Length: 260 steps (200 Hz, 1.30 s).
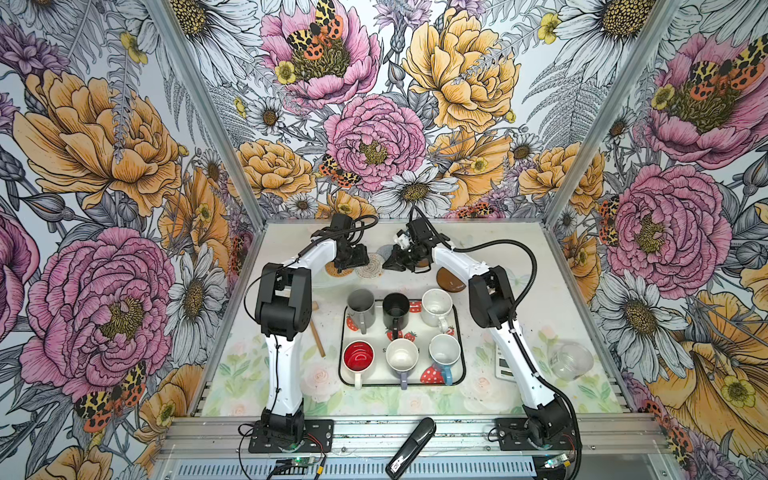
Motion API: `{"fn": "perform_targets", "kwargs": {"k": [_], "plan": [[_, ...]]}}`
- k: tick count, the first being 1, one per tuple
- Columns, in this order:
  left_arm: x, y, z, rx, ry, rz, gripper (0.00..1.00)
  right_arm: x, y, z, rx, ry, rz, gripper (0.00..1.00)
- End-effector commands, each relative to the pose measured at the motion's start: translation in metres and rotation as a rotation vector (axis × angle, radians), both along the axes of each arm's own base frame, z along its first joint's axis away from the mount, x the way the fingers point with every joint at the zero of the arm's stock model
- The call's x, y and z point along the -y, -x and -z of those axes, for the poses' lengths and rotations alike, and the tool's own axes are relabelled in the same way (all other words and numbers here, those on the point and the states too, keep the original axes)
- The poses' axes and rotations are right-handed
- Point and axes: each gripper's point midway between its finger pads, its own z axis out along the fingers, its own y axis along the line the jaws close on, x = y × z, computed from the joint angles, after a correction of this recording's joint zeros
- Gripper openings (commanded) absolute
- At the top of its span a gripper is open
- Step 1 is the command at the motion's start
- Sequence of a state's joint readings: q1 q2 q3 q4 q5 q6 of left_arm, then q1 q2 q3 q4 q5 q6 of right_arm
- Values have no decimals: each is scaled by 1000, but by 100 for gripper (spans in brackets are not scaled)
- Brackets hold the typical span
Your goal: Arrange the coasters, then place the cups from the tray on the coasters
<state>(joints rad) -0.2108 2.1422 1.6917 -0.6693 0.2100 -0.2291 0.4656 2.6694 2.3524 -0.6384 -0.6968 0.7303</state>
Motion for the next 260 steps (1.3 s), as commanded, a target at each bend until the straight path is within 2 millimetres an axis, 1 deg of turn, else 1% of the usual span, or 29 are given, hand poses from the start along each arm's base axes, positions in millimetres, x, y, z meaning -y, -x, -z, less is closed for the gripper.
{"fn": "perform_targets", "kwargs": {"k": [1, 15, 45, 71, 107, 112, 131, 163, 187, 193, 206, 216, 224, 233, 260], "plan": [[-3, -3, -3, 24, 4, -10, 61, -9, -3, 4, 0, -16, 0, 16], [-2, -3, -5, 26, 7, -8, 61, -10, -3, 4, 1, -17, 0, 23], [-2, -3, -6, 29, 9, -8, 61, -11, -2, 3, 3, -17, -3, 31], [2, -3, -8, 31, 24, -5, 61, -13, 1, -7, 7, -36, -20, 32], [13, -8, -4, 36, 80, -2, 59, -11, 4, -37, 56, -50, -39, 35], [16, -9, -3, 37, 91, 2, 59, -9, 5, -39, 60, -50, -40, 35], [20, -13, 0, 39, 124, -9, 58, -5, 5, -52, 83, -49, -41, 35], [30, -22, 0, 51, 202, -8, 58, 5, 3, -62, 106, -40, -36, 38], [37, -24, 8, 36, 227, -5, 57, 14, -4, -63, 120, -22, -13, 38], [38, -24, 11, 32, 228, -4, 57, 17, -6, -63, 124, -19, -7, 38], [38, -24, 17, 23, 229, -6, 57, 19, -11, -62, 132, -19, -5, 31], [36, -24, 21, 19, 227, -14, 56, 21, -15, -61, 137, -20, 3, 20], [33, -25, 24, 14, 223, -23, 56, 24, -19, -60, 138, -21, 10, 9], [31, -25, 28, 9, 220, -32, 56, 26, -24, -57, 137, -19, 21, 0], [22, -23, 36, -2, 209, -52, 56, 31, -37, -47, 137, -13, 50, 0]]}}
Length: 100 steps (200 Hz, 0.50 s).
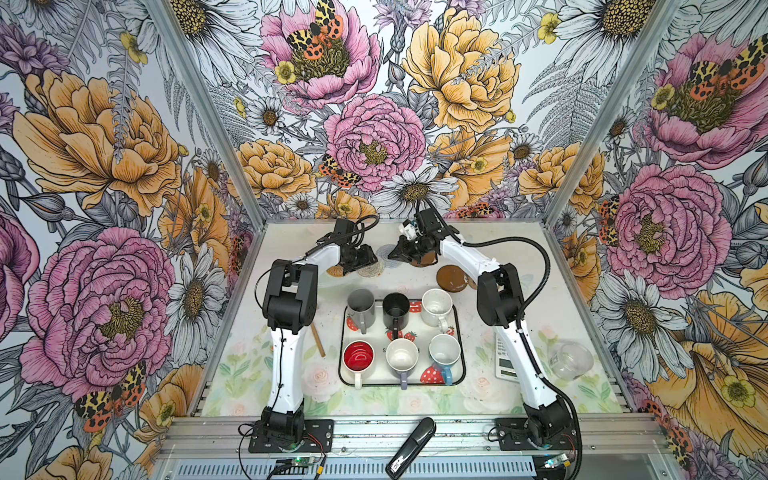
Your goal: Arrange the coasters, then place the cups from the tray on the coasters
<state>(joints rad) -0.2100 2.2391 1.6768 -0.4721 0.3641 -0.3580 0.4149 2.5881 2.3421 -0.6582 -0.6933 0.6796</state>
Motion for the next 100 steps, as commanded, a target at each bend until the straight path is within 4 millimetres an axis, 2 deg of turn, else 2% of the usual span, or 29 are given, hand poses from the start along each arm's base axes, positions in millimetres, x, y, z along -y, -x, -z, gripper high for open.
{"fn": "perform_targets", "kwargs": {"k": [1, 52, 100], "plan": [[-9, -3, 11, -11, 7, -25, 56, 5, -20, -5, 52, -1, 31, 0], [-21, 3, 21, -30, -19, -42, 56, 4, -36, 16, 48, 4, 62, 0], [-36, 7, 22, -34, -38, -63, 56, -1, -38, 34, 41, 19, 72, 0]]}}
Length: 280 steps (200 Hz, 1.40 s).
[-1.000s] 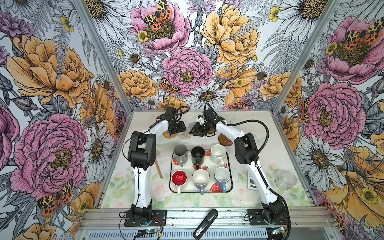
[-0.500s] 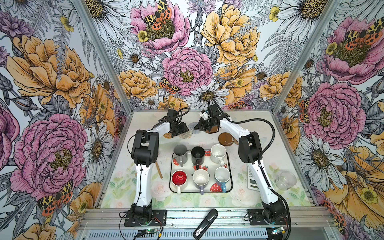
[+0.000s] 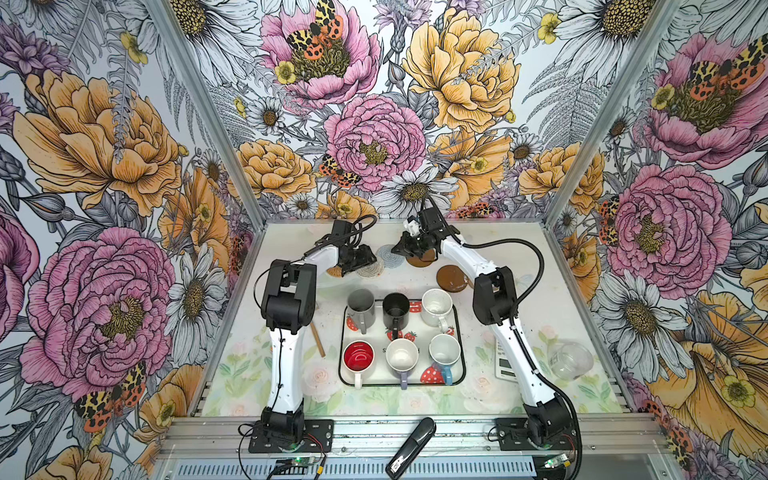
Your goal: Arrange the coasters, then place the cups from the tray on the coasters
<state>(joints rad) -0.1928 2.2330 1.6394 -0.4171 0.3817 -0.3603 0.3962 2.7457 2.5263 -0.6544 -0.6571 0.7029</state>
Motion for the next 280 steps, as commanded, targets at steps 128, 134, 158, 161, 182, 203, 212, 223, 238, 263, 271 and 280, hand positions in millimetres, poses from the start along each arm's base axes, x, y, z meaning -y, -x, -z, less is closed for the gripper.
{"fn": "perform_targets", "kwargs": {"k": [128, 134, 158, 161, 182, 203, 212, 223, 238, 263, 271, 280], "plan": [[-48, 9, 4, -29, -60, -80, 56, -6, 31, 29, -57, 113, -34, 0], [-48, 9, 2, -26, -59, -81, 56, -6, 34, 29, -63, 116, -40, 0], [-43, 9, -2, -18, -53, -72, 58, -6, 44, 33, -82, 132, -58, 0], [-43, 9, -4, -15, -52, -71, 58, -6, 45, 34, -86, 133, -60, 0], [-37, 8, -11, -1, -46, -62, 60, -6, 52, 38, -105, 140, -76, 0], [-32, 6, -17, 11, -37, -53, 61, -10, 58, 38, -113, 138, -93, 0], [-30, 5, -19, 17, -35, -50, 61, -13, 60, 38, -116, 133, -101, 0], [-27, 4, -21, 21, -28, -43, 61, -16, 63, 37, -118, 129, -111, 0], [-26, 3, -22, 21, -23, -42, 61, -20, 68, 36, -128, 122, -125, 0], [-23, 2, -21, 20, -20, -37, 61, -25, 77, 37, -140, 120, -144, 0], [-22, 2, -21, 22, -20, -37, 61, -25, 79, 37, -143, 122, -147, 0], [-21, 2, -21, 22, -19, -34, 61, -26, 81, 37, -145, 124, -149, 0]]}}
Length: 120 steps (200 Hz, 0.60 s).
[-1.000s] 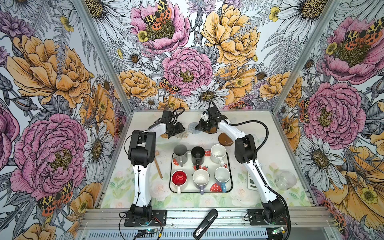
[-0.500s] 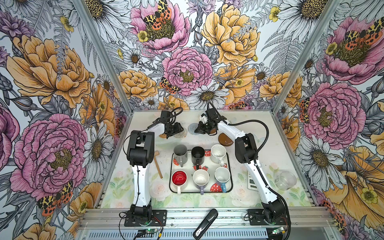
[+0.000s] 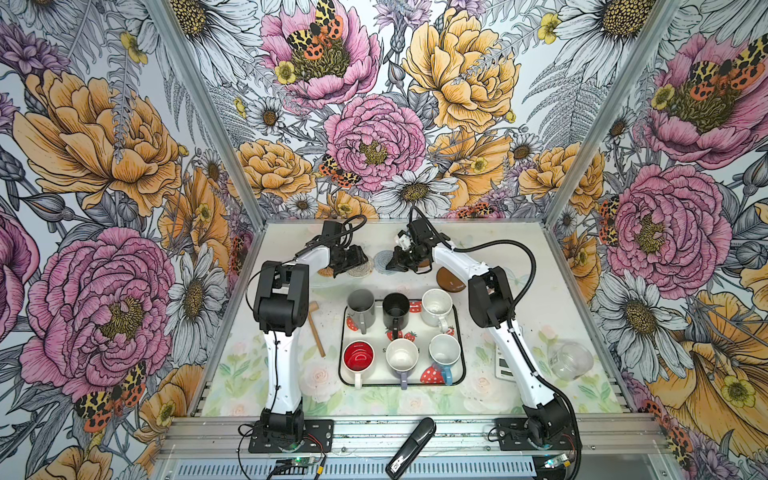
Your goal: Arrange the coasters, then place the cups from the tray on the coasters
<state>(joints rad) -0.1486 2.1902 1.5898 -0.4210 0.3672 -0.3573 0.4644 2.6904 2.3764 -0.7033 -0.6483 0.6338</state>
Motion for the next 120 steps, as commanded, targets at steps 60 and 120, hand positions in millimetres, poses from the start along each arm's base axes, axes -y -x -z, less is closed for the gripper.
{"fn": "perform_targets", "kwargs": {"k": [60, 120], "plan": [[10, -1, -19, 30, -3, 23, 61, -4, 33, 4, -63, 51, -53, 0], [14, -1, -36, 61, 7, 32, 63, -5, 22, -15, -28, 10, -53, 0]]}}
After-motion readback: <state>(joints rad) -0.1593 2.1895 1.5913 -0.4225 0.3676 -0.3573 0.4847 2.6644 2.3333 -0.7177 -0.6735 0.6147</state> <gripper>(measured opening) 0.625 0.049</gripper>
